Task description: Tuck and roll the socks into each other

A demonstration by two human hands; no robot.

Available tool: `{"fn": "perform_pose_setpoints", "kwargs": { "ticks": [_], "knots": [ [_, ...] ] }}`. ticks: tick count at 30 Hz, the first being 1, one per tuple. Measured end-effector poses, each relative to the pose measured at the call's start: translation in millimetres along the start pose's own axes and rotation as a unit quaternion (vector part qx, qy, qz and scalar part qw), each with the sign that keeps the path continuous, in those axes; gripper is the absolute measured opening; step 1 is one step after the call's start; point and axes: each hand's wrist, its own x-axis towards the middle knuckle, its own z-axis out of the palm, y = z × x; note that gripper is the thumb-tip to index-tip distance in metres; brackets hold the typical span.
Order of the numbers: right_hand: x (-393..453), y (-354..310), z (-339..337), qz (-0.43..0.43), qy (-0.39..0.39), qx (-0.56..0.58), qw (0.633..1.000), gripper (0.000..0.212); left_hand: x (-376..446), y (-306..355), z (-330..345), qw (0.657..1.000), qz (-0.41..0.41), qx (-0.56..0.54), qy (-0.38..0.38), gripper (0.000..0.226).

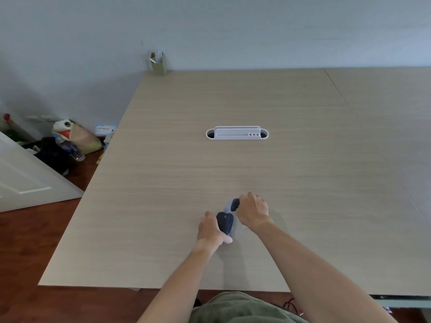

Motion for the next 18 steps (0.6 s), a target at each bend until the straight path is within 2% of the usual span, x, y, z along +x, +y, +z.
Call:
{"fn": "perform_pose_setpoints", "kwargs": {
  "ticks": [3,5,8,10,12,14,18],
  "knots": [
    [0.7,-9.5,4.2,-0.050,-0.067,0.088,0.993,0.017,0.6,-4.4,3.2,0.999,-0.012,-0.035,0.008,0.085],
    [-2.3,-12.5,7.6,-0.076,-0.081,0.023,0.994,0.019,-0.7,-5.4,4.1,0.999,-0.013,-0.050,0.017,0.083],
    [-0.1,-8.2,2.3,-0.052,-0.001,-0.103,0.993,0.024,-2.6,-4.1,3.2,0.999,-0.013,-0.045,0.023,0.083],
    [3.2,-6.3,0.8,-0.046,-0.007,-0.058,0.997,0.022,-3.4,-3.1,3.1,0.998,-0.012,-0.047,0.027,0.085],
    [5.5,-6.5,2.6,-0.062,-0.069,0.040,0.995,0.018,-3.3,-3.9,3.8,0.998,-0.007,-0.053,0.028,0.087],
    [3.1,-3.5,6.7,-0.062,-0.107,0.057,0.991,0.017,-2.9,-4.1,4.4,0.998,0.000,-0.057,0.028,0.087],
    [-5.2,15.3,1.1,-0.009,-0.009,-0.042,0.999,0.022,-2.0,-2.8,2.0,0.999,-0.001,-0.045,0.024,0.089]
  ]
}}
